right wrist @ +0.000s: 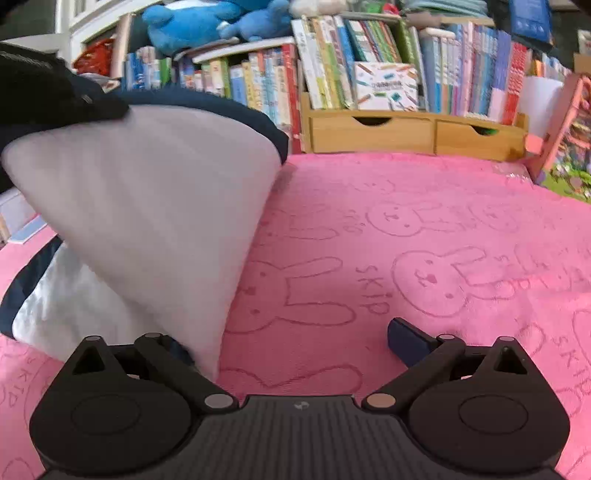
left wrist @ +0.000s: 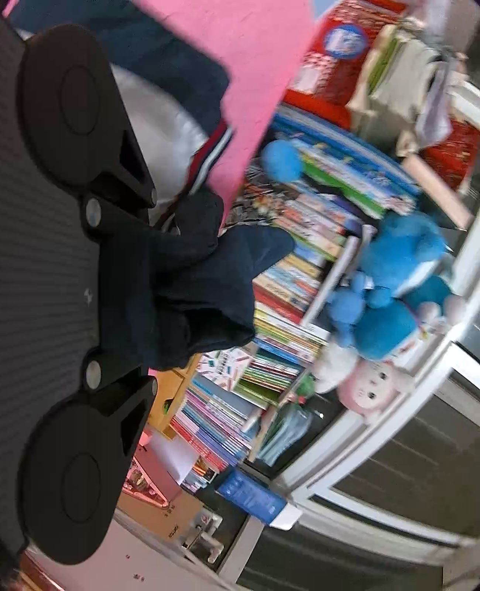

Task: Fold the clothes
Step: 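Grasp the other navy panel with the left gripper and fold it over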

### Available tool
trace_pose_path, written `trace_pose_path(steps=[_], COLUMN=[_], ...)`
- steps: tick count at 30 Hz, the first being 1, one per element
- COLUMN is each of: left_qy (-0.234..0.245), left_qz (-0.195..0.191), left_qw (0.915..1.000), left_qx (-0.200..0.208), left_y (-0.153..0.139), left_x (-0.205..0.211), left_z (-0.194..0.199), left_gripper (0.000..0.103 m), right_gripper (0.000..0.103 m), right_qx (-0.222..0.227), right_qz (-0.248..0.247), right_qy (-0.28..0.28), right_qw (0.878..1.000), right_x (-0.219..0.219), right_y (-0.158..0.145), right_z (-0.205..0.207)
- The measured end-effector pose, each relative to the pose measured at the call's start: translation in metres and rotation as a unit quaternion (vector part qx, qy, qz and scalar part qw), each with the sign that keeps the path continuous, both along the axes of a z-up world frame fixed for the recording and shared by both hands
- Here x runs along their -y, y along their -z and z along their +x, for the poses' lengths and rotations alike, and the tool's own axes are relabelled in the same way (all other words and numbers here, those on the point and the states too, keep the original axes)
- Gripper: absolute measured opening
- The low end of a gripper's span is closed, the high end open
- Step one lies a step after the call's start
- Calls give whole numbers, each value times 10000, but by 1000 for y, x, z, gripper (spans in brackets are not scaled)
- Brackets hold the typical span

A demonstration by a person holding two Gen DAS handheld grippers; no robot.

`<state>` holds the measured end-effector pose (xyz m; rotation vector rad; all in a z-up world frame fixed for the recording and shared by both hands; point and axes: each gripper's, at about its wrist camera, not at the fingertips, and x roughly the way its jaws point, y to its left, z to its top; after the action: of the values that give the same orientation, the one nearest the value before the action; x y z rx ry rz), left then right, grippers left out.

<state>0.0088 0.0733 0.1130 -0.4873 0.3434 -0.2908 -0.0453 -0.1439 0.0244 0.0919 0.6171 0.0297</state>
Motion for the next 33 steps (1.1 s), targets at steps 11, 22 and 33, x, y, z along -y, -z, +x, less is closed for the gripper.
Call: trace_pose_path(steps=[11,22,33], left_qy=[-701,-528,-37], left_qz=[-255,784,272], left_qw=[9902,9927,9922], left_qx=[-1177,-751,-1213], left_y=[81,40,61], left_x=[-87,-88,-130], left_z=[-25,-7,9], left_gripper=[9,13,27], right_gripper=[103,103,103], right_qx=[156,573,251], right_qz=[-782,-1232,-1198], right_qy=[-421,-796,-925], right_qw=[9959,9875,9882], right_x=[-33,-61,-67], right_y=[-3,-10,-4], right_z=[0,-7,3])
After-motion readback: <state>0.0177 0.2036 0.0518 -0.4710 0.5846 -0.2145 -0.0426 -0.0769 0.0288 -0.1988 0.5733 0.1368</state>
